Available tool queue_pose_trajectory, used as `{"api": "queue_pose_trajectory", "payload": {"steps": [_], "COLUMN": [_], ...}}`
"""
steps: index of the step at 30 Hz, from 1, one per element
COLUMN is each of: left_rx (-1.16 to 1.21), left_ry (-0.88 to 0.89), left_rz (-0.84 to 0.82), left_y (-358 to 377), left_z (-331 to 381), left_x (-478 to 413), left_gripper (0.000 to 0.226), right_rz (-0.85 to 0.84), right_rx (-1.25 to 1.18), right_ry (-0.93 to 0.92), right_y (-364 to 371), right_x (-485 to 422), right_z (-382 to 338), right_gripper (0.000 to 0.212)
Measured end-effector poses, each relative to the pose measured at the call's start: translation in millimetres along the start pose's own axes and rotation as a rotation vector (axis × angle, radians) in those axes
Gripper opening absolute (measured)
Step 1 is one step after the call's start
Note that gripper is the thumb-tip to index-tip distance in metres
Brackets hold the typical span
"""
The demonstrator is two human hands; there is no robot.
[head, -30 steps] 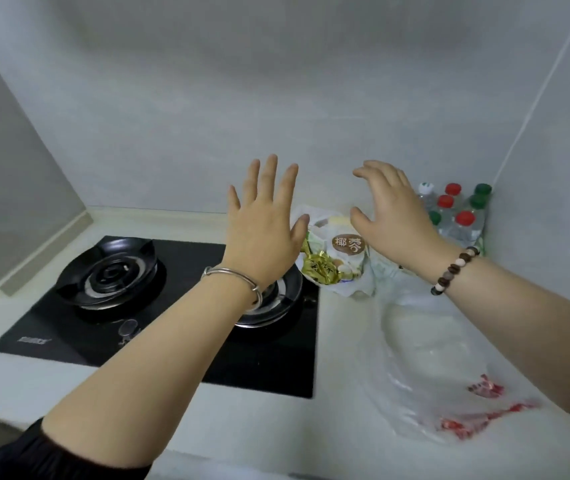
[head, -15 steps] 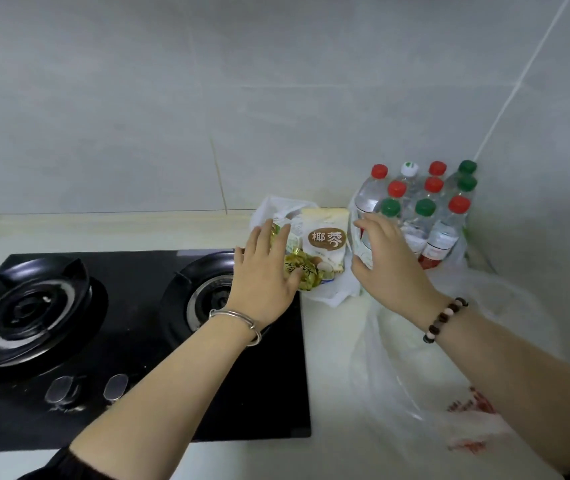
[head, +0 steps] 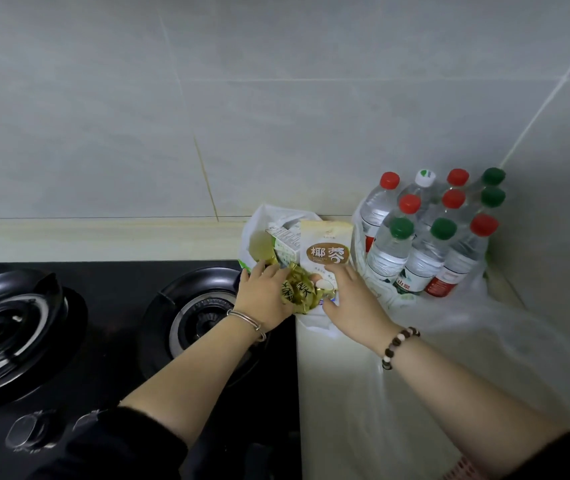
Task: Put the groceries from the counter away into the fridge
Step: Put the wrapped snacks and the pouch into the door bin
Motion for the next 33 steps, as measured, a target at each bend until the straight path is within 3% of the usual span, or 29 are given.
{"api": "queue_pose_trajectory", "payload": {"steps": [4,7,20,27,30,33], "left_rx": [-0.103,-0.152,-0.132,-0.231,-0.217,-0.130], "left_ry": [0.034,0.064,0.135,0.350,0.408,0.468], "left_rz": [-0.131,-0.168,-0.023,0.061,0.010,0.088], "left_y": [22,31,37,33,34,31], "left_z": [-6,-8,-15,-2,0,3], "left_x": [-17,-25,-28,-24,-24,-21], "left_gripper": [0.096,0.097,0.079,0.077,0.081,0.084], "right_rz": [-0.039,-0.069,-0.090,-0.055,-0.056,-0.040], "right_rx": [0.005,0.002,-0.026,-0.018,0.000,0.014], "right_ry": [0.015,0.035,0.004,-0.012,-0.014,-0.030], "right_y": [14,22,36,34,32,28], "right_x": [-14,-21,-25,-20,-17,-17], "right_z": [9,14,20,23,22,20], "right_gripper": [0.054,0.053,0.043,0.047,0.049,0.049]}}
Point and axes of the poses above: each hand's wrist, its own x-axis away from the middle knuckle, its own y-axis out of the palm, z = x × y, the point moved 4 cm from there along -x, towards the middle knuckle, and after that the axes turned 14 degrees about z, right-handed, at the moved point
